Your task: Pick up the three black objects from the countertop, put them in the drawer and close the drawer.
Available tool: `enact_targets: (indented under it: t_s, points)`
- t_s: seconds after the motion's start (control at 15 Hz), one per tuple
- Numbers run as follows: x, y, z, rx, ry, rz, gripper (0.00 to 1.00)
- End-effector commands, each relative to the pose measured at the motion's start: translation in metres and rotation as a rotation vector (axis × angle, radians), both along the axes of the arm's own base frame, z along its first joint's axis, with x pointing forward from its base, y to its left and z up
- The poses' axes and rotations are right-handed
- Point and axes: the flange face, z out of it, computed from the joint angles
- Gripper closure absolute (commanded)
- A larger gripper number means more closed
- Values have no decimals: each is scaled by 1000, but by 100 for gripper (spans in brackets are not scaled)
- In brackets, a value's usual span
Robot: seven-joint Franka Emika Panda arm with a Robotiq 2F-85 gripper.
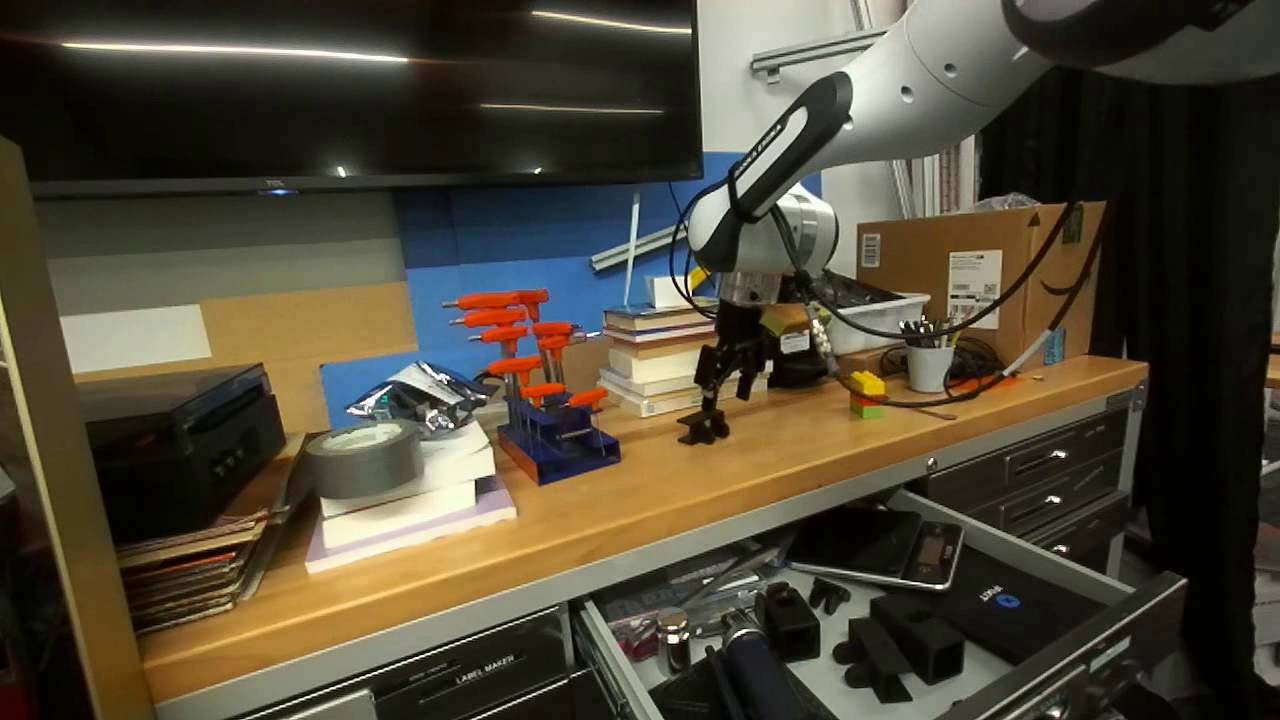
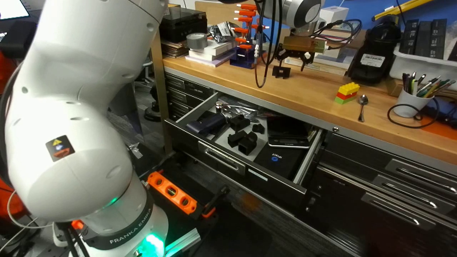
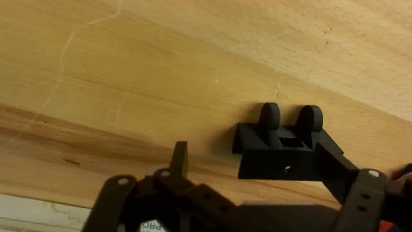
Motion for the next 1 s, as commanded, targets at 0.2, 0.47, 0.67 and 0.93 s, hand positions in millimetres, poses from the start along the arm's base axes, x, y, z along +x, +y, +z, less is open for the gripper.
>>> enact_targets:
  t_s: [0.2,0.47,0.67,0.93]
  points:
    - [27,19,-3,69,-29,32,0]
    - [32,25,-12,79,-7,37,0]
    - [33,26,-15,77,15,41,0]
    - [33,30,-15,74,74,18,0]
